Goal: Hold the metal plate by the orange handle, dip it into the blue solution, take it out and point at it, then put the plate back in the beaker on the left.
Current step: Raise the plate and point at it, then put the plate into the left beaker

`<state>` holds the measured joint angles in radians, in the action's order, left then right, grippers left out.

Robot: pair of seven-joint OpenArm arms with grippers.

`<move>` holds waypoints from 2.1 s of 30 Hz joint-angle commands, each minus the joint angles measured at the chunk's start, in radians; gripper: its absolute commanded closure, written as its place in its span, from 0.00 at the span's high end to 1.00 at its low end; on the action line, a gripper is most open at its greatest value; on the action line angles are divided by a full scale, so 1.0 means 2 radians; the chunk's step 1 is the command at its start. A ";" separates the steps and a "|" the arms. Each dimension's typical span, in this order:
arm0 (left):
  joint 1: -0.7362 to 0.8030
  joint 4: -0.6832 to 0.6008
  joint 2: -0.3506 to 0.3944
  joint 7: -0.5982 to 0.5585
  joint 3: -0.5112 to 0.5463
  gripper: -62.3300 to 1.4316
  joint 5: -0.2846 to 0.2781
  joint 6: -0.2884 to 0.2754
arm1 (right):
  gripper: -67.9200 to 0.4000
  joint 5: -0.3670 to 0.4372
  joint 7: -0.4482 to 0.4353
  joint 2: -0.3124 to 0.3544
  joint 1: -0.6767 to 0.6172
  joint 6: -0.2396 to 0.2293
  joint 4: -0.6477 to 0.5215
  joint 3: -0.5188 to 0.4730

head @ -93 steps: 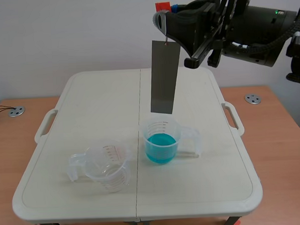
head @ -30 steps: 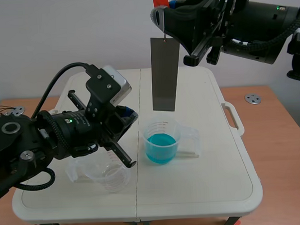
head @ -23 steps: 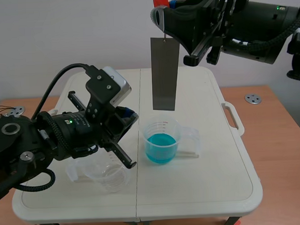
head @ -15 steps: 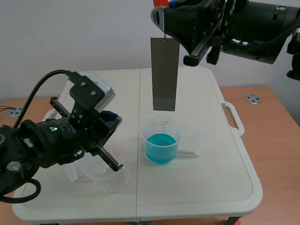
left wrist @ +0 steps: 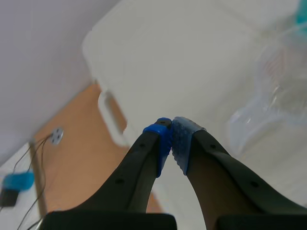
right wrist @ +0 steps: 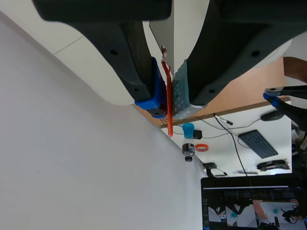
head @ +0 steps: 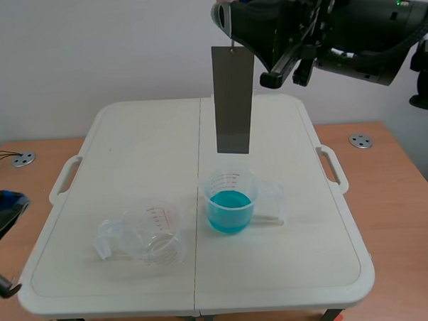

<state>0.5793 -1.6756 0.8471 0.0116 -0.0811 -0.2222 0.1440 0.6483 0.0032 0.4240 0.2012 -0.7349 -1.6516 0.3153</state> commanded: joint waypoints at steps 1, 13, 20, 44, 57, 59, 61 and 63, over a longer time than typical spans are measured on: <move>0.036 -0.003 -0.002 -0.014 0.019 0.07 -0.002 0.020 | 0.02 0.009 -0.009 0.001 0.023 -0.005 -0.013 0.010; 0.301 0.026 -0.050 -0.030 0.117 0.07 -0.001 0.119 | 0.02 0.009 -0.009 -0.018 0.057 -0.005 -0.013 0.072; 0.326 0.093 -0.126 -0.037 0.114 0.07 -0.001 0.070 | 0.02 0.005 -0.006 -0.041 0.059 -0.005 -0.013 0.104; 0.177 0.279 -0.292 -0.046 0.030 0.07 0.065 -0.061 | 0.03 -0.008 0.023 -0.092 0.058 -0.001 -0.012 0.170; 0.115 0.362 -0.318 -0.047 0.004 0.07 0.069 -0.070 | 0.03 -0.010 0.046 -0.092 0.056 0.018 -0.012 0.170; 0.107 0.374 -0.318 -0.047 0.000 0.07 0.069 -0.070 | 0.03 -0.010 0.048 -0.092 0.056 0.018 -0.012 0.170; 0.101 0.384 -0.318 -0.047 0.000 0.07 0.069 -0.070 | 0.03 -0.010 0.048 -0.092 0.055 0.018 -0.012 0.170; 0.096 0.393 -0.318 -0.047 0.000 0.07 0.069 -0.070 | 0.03 -0.010 0.050 -0.092 0.054 0.018 -0.012 0.170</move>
<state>0.7631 -0.8780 0.2161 -0.0769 -0.0830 -0.0830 0.0051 0.6140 0.1158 0.2440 0.2901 -0.7025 -1.6527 0.6567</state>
